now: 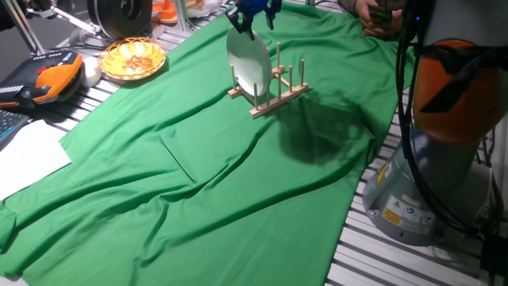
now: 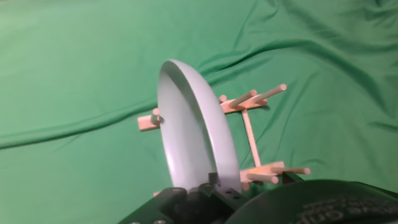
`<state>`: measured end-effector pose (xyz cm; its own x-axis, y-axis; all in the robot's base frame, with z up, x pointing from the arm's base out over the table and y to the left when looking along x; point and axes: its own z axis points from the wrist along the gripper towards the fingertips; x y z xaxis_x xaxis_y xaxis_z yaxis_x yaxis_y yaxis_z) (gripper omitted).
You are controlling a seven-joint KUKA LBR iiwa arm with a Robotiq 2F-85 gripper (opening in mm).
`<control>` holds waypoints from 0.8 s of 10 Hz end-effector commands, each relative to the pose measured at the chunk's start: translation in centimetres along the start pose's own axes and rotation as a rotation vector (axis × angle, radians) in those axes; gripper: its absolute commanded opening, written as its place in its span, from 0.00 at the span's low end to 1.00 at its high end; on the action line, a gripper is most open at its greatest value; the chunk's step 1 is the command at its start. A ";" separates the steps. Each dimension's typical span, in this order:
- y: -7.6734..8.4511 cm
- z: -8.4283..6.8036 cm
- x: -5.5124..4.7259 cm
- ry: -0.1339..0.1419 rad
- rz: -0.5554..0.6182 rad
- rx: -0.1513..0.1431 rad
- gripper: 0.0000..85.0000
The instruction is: Put the dish on the dish rack
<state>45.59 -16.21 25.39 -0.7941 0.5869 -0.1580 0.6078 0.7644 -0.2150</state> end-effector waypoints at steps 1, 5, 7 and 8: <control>0.2 0.3 -0.1 0.001 -0.006 -0.005 0.60; 0.5 0.4 -0.3 -0.041 -0.031 0.016 0.60; 0.5 0.4 -0.3 -0.009 -0.080 -0.023 0.80; 0.5 0.4 -0.3 -0.011 -0.092 -0.015 0.80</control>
<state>46.11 -16.18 24.94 -0.8483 0.5078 -0.1505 0.5295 0.8193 -0.2201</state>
